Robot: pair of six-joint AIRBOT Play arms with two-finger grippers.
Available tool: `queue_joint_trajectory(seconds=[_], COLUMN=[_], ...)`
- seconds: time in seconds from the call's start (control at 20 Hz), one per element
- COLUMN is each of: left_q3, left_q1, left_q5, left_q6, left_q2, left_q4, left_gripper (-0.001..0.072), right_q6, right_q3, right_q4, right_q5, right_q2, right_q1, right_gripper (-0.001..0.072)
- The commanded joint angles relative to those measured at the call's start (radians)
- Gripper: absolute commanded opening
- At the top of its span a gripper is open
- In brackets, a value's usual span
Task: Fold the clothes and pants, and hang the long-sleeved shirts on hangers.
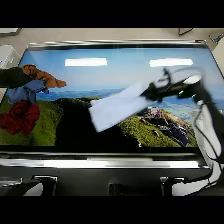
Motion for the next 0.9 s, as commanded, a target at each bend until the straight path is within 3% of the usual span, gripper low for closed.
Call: queue_joint_trajectory(seconds=[0.0, 0.15, 0.35, 0.6, 0.85], left_q3=[0.000, 0.000, 0.000, 0.000, 0.000], left_q1=[0.001, 0.001, 0.001, 0.001, 0.001], left_q5=[0.001, 0.001, 0.001, 0.001, 0.001], left_q6=[0.021, 0.028, 0.028, 0.027, 0.027], left_q2=[0.000, 0.000, 0.000, 0.001, 0.000], left_q4=[-0.002, -0.002, -0.002, -0.002, -0.002], left_gripper=[0.0029, 0.0030, 0.0030, 0.0029, 0.0030], right_q6=[0.151, 0.285, 0.380, 0.460, 0.504], right_q3=[0.264, 0.442, 0.519, 0.519, 0.519], right_q4=[-0.035, -0.124, -0.180, -0.330, -0.338], right_q5=[0.056, 0.139, 0.178, 0.186, 0.332], right_q2=[0.067, 0.076, 0.076, 0.076, 0.084], right_q1=[-0.139, -0.302, -0.516, -0.721, -0.860], right_gripper=[0.0036, 0.0036, 0.0036, 0.0036, 0.0036])
